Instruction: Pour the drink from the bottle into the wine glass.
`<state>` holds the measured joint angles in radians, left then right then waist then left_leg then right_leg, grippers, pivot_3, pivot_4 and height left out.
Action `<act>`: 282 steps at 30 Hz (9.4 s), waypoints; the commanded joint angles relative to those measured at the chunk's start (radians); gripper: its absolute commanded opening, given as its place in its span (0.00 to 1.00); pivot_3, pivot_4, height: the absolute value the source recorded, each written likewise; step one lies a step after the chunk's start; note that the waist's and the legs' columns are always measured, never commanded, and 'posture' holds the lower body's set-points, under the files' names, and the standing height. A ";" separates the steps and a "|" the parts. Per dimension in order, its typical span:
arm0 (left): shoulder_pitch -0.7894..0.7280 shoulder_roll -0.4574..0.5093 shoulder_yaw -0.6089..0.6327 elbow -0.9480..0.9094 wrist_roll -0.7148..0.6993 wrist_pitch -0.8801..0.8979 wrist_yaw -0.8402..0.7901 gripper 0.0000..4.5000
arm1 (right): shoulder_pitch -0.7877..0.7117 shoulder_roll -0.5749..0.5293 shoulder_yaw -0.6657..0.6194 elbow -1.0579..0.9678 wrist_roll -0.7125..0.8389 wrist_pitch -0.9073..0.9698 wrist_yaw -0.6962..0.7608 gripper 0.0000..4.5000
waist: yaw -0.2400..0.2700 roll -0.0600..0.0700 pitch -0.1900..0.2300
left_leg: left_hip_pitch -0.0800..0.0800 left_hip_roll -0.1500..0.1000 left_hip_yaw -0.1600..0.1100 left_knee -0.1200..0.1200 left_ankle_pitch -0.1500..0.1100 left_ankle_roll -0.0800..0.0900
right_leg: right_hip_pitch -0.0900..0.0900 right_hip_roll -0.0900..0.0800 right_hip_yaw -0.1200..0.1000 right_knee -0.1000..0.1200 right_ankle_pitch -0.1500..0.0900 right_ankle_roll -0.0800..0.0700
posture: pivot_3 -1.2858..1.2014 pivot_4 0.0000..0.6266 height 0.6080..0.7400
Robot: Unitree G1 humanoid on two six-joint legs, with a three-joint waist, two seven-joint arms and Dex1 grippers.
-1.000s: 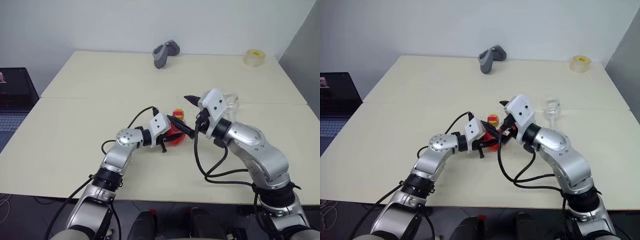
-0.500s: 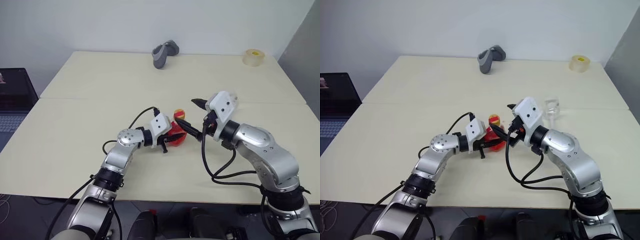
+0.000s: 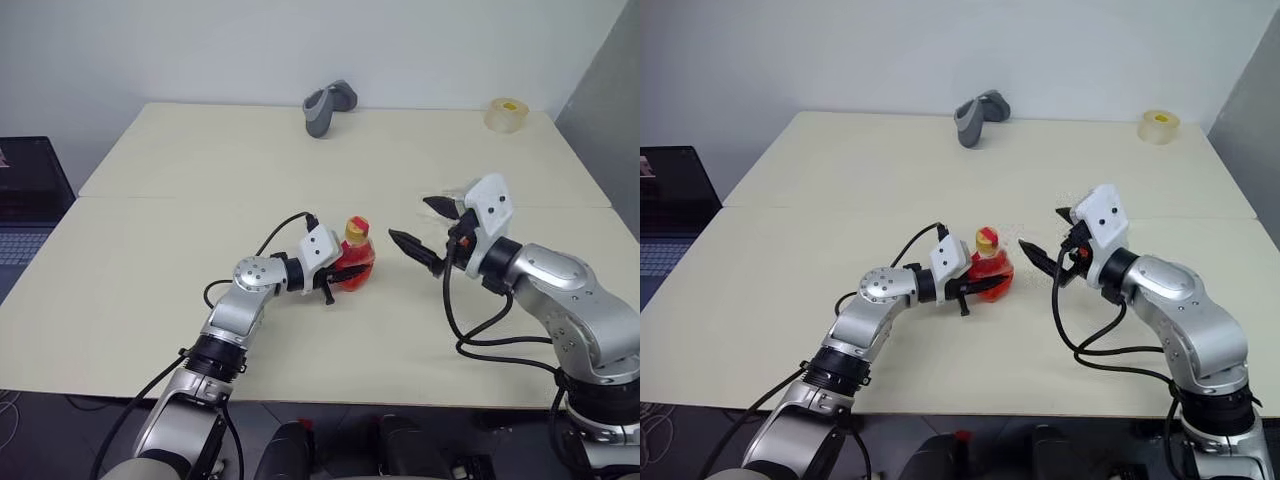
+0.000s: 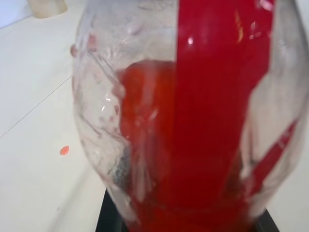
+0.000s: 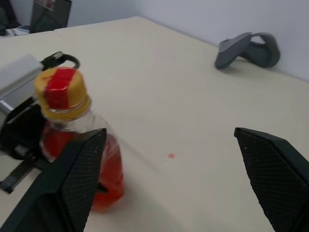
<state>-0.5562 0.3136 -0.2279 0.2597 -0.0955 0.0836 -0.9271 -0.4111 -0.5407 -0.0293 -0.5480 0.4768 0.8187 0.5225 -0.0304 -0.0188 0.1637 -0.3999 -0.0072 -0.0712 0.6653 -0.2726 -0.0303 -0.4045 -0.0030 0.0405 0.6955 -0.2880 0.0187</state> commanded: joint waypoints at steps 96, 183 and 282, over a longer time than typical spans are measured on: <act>0.006 0.000 0.026 -0.088 -0.054 0.056 -0.004 0.17 | -0.145 0.213 0.115 0.025 0.038 -0.063 -0.038 0.27 | 0.000 0.000 0.000 | 0.000 0.000 0.000 0.000 0.000 0.000 | 0.000 0.000 0.000 0.000 0.000 0.000 | 0.52 0.24 1.00; -0.105 0.053 0.403 0.482 -0.062 -0.203 0.515 0.89 | -0.137 0.131 0.312 0.126 -0.144 -0.094 0.155 1.00 | 0.001 -0.001 0.001 | 0.003 -0.001 -0.004 -0.001 0.000 0.000 | 0.008 -0.003 -0.005 -0.011 0.002 0.002 | 0.52 0.24 1.00; 0.081 0.170 0.167 -0.262 -0.162 0.133 0.015 1.00 | -0.298 0.083 0.119 0.628 -0.536 -0.167 0.174 0.04 | 0.005 0.002 0.002 | -0.001 0.000 0.004 0.000 0.000 0.000 | -0.001 -0.002 0.002 -0.004 0.002 0.001 | 0.52 0.24 1.00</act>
<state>-0.4681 0.4789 -0.0787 0.0457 -0.2387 0.2156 -0.9227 -0.7104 -0.4670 0.1394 0.1327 -0.0860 0.6561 0.7433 -0.0253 -0.0168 0.1660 -0.4006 -0.0075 -0.0666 0.6655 -0.2725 -0.0302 -0.4054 -0.0054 0.0427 0.6915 -0.2856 0.0199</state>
